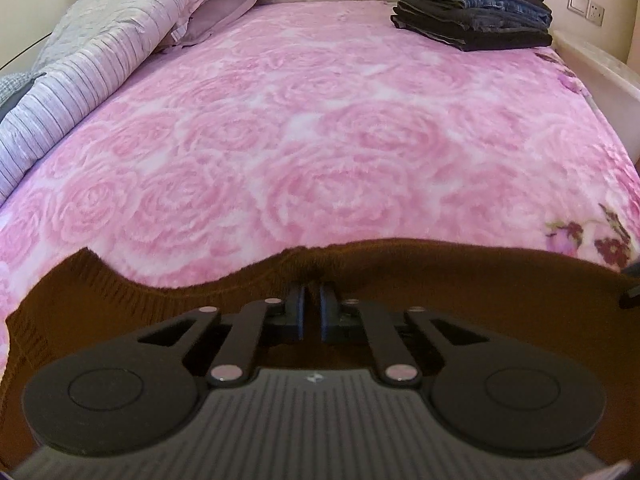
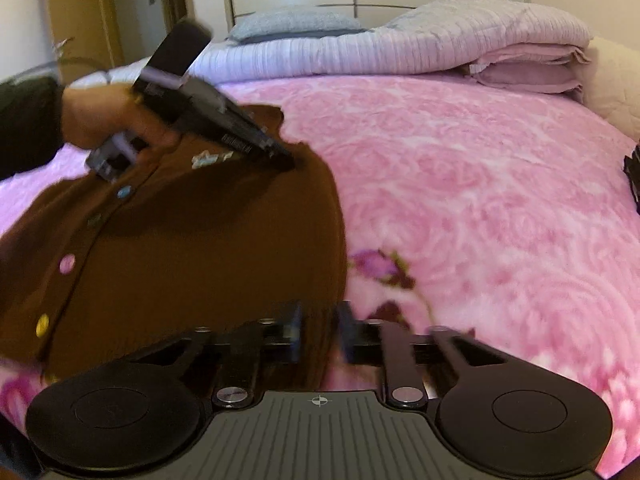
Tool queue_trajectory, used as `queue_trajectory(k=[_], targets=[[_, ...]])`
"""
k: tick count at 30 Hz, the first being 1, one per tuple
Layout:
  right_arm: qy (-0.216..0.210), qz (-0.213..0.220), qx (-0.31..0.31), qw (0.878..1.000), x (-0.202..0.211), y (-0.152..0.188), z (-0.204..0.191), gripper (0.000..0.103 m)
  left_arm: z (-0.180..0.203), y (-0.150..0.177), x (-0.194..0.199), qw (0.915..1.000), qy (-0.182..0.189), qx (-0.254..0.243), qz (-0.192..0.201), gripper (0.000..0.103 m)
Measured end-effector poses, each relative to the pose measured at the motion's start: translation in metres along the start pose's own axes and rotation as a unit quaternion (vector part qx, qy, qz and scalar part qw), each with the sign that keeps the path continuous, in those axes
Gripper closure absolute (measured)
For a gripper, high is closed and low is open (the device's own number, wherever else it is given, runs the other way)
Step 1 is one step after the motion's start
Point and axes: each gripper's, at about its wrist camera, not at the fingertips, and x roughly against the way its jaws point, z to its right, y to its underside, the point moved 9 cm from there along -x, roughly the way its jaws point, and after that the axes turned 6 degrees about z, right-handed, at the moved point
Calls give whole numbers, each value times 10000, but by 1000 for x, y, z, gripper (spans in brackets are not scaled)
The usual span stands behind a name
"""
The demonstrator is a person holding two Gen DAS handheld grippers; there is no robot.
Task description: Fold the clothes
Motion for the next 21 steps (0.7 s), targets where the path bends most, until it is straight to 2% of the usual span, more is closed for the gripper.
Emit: queue_trajectory(k=[3, 7, 10, 12, 15, 18, 21], targets=[[-136, 63, -398, 9991, 4, -2, 17, 99, 0, -7, -2, 10000, -55, 38, 69, 101], [48, 195, -561, 9982, 3, -9, 42, 99, -4, -14, -11, 9997, -80, 207, 88, 101], [-137, 20, -597, 9981, 1, -5, 37, 98, -8, -13, -9, 9993, -59, 371, 93, 98], [-56, 61, -541, 9985, 9, -4, 35, 96, -11, -12, 1, 9987, -58, 494, 131, 94], [207, 181, -569, 9980, 25, -4, 36, 85, -18, -10, 35, 9971, -189, 664, 317, 84], [292, 304, -325, 9986, 39, -9, 22, 81, -26, 5, 88, 9943, -443, 853, 469, 82], [71, 420, 12, 9991, 50, -13, -10, 79, -36, 30, 147, 9897, -809, 1042, 555, 78]])
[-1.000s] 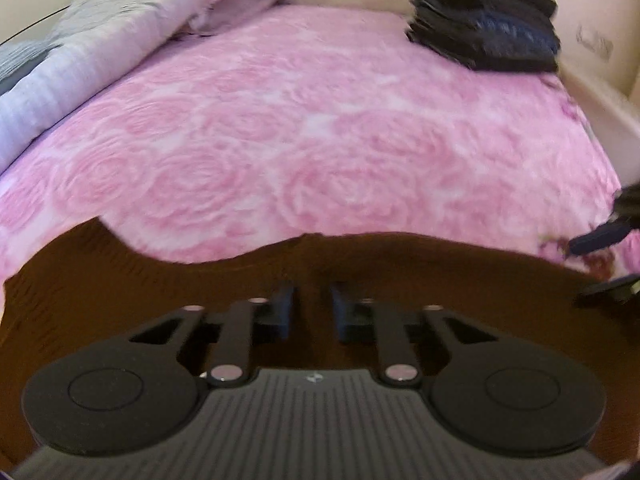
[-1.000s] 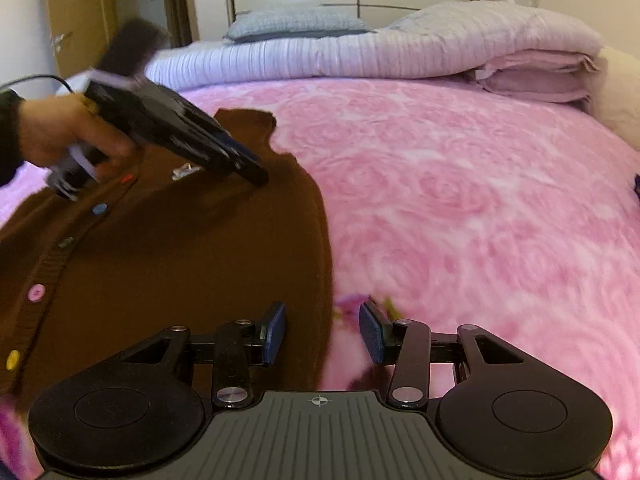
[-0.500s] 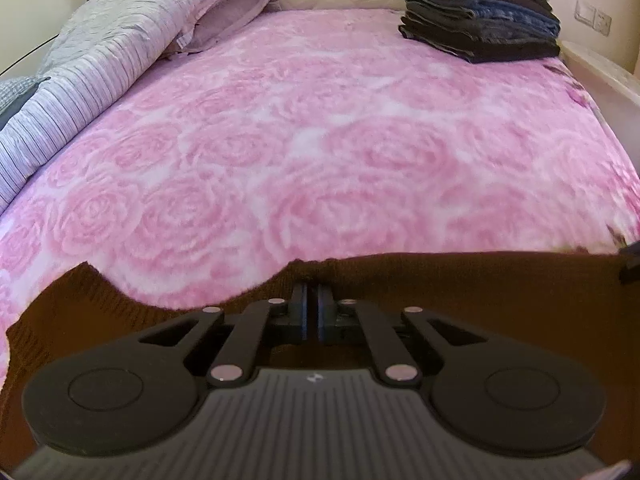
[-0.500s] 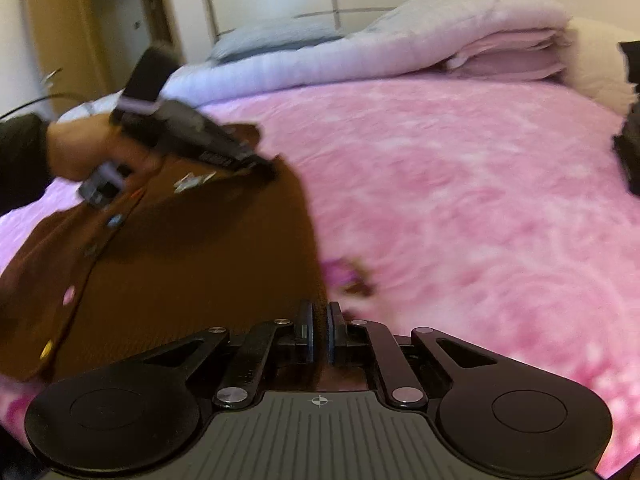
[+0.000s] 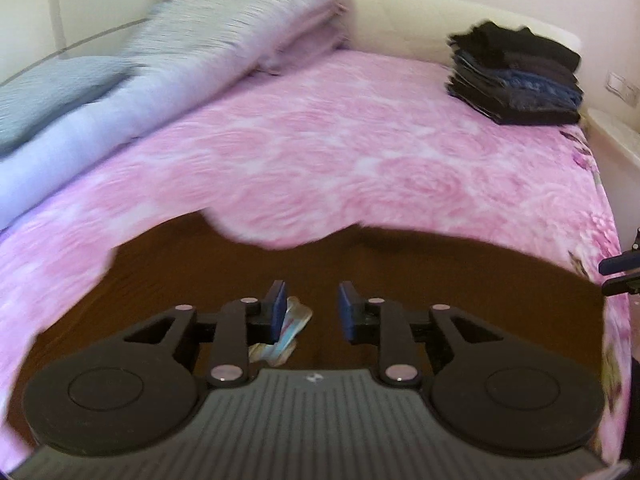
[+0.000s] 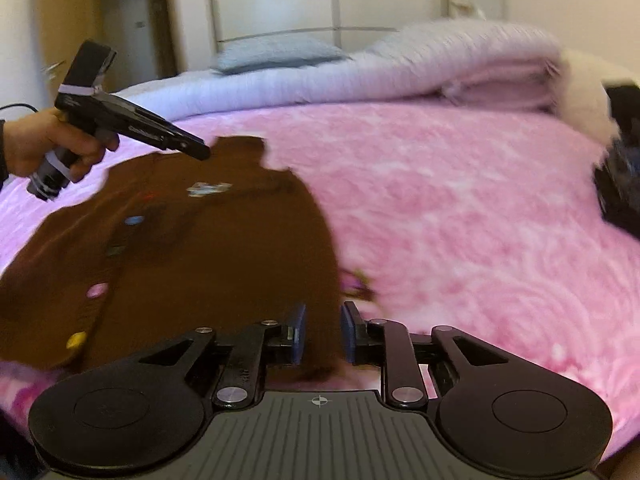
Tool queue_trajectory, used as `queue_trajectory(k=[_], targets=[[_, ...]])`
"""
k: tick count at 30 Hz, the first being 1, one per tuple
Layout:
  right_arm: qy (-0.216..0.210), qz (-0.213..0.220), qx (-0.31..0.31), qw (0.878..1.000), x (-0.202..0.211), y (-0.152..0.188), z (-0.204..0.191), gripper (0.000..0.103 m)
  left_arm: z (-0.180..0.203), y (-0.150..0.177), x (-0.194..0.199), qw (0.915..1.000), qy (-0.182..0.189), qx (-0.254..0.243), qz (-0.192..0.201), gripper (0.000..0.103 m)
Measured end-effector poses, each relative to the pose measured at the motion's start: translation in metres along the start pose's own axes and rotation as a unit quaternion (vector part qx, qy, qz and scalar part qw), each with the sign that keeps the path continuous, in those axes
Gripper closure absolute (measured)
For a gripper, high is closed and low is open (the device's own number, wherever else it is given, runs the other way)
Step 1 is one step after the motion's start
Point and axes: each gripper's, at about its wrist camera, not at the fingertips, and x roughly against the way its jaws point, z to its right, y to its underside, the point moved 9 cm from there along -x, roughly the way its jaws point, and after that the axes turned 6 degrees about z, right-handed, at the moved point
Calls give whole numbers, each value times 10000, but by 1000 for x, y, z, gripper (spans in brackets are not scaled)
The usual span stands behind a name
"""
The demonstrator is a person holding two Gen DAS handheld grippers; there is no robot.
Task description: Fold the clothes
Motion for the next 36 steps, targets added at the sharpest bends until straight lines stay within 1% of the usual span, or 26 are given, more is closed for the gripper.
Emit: queue_trajectory(k=[1, 4, 6, 7, 10, 12, 15, 16, 17, 19, 20, 21, 23, 25, 27, 28, 29, 31, 32, 33, 34, 35, 36], targets=[[-139, 30, 118, 9998, 3, -1, -13, 78, -7, 11, 22, 9998, -170, 48, -19, 76], [-830, 56, 631, 9945, 8, 3, -68, 74, -30, 46, 89, 9975, -680, 192, -78, 70], [-1295, 84, 1085, 9856, 11, 7, -108, 70, -42, 73, 134, 9942, -997, 391, -129, 70], [-1527, 100, 1336, 9792, 13, 10, -128, 67, -45, 88, 154, 9922, -1126, 511, -159, 70], [-2156, 150, 2304, 9488, 18, 28, -188, 62, -45, 134, 210, 9858, -1459, 792, -233, 69], [-2325, 129, 2972, 9260, 15, 42, -216, 61, -36, 159, 236, 9837, -1549, 871, -260, 68], [-2555, 96, 3943, 8827, 11, 64, -256, 61, -8, 188, 261, 9836, -1544, 901, -224, 64], [-2607, 76, 4230, 8678, 9, 71, -268, 61, 4, 194, 264, 9850, -1474, 871, -202, 63], [-2594, 27, 4415, 8589, 4, 77, -272, 61, 16, 200, 267, 9864, -1402, 837, -180, 62], [-2516, -85, 4651, 8487, -5, 79, -277, 63, 43, 208, 268, 9901, -1218, 680, -141, 57], [-2511, -109, 4618, 8507, -7, 76, -278, 70, 56, 210, 266, 9920, -1125, 554, -127, 56], [-2538, -164, 4476, 8573, -9, 71, -278, 74, 70, 213, 264, 9937, -1048, 376, -113, 55], [-2586, -222, 4084, 8751, -13, 57, -277, 94, 95, 216, 255, 9950, -995, 59, -96, 55], [-2621, -280, 3667, 8922, -18, 41, -276, 101, 119, 219, 247, 9951, -952, -254, -80, 55], [-2645, -321, 3375, 9028, -21, 27, -271, 101, 132, 217, 233, 9932, -1031, -528, -80, 55], [-2645, -351, 3297, 9056, -22, 21, -269, 101, 134, 216, 226, 9922, -1084, -611, -120, 55], [-2645, -370, 3240, 9076, -24, 16, -268, 101, 136, 216, 218, 9910, -1137, -694, -159, 54], [-2650, -348, 3248, 9072, -25, 8, -269, 101, 139, 215, 205, 9885, -1237, -833, -235, 56], [-2651, -341, 3263, 9067, -24, 7, -270, 101, 136, 216, 201, 9886, -1263, -772, -264, 58], [-2644, -320, 3293, 9059, -23, 7, -270, 101, 133, 216, 198, 9887, -1289, -711, -292, 63], [-2638, -301, 3320, 9052, -23, 8, -269, 101, 131, 217, 195, 9890, -1293, -641, -312, 73], [-2634, -288, 3326, 9051, -22, 9, -268, 101, 130, 217, 197, 9906, -1213, -556, -297, 79], [-2638, -282, 3299, 9060, -21, 10, -265, 101, 130, 218, 202, 9907, -1196, -586, -297, 88]])
